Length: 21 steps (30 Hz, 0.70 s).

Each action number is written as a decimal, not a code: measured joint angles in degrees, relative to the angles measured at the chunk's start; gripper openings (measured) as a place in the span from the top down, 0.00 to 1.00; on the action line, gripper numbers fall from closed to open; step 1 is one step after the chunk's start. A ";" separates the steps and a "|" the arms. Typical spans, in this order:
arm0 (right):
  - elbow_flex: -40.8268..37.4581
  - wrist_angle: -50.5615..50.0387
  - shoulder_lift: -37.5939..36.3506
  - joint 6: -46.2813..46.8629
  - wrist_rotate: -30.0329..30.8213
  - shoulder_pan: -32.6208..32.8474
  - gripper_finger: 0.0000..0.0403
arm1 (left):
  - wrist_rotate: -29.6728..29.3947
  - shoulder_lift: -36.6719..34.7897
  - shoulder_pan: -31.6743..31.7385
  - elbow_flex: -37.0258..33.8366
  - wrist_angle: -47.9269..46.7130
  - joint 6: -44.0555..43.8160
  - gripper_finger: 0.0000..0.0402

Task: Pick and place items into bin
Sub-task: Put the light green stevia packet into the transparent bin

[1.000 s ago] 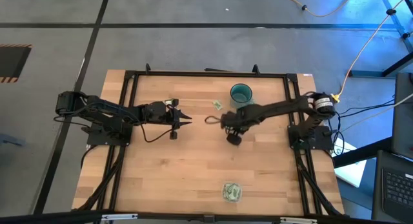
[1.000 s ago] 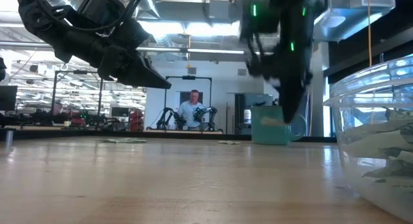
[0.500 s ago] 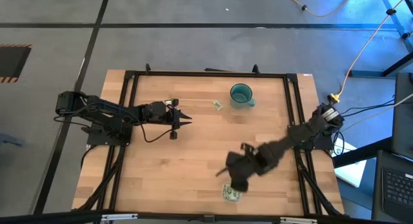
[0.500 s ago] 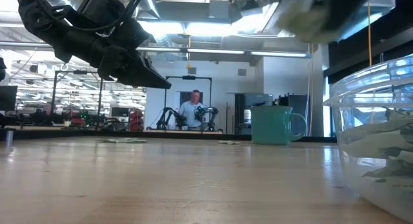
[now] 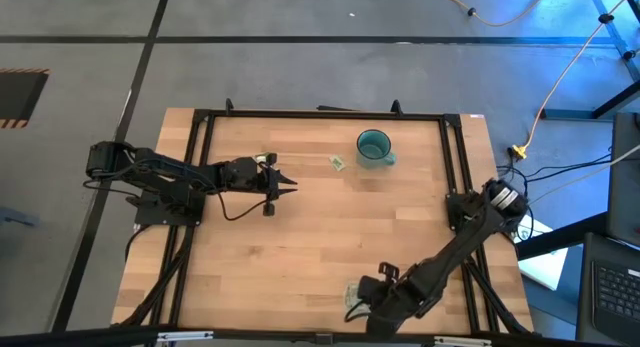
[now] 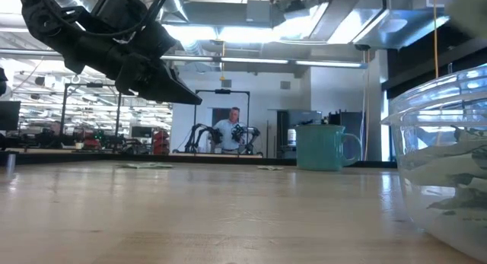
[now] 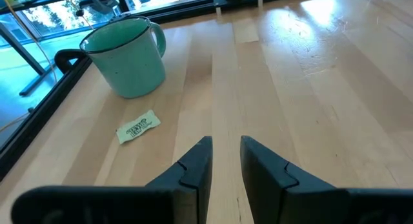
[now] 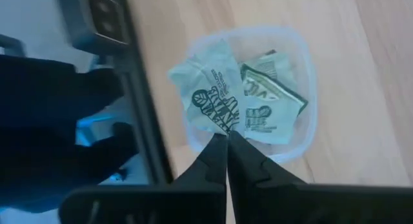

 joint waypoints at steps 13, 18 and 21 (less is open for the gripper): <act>0.00 -0.28 2.52 -2.54 0.14 -0.28 0.97 | 0.01 0.00 -0.01 0.00 -0.02 -0.04 0.81; 0.00 -0.28 2.52 -3.11 0.11 -0.97 0.87 | 0.01 0.00 -0.02 0.01 -0.02 -0.04 0.81; 0.00 -0.38 2.52 -3.92 0.14 -1.75 0.80 | 0.01 0.00 -0.01 0.00 -0.02 -0.04 0.81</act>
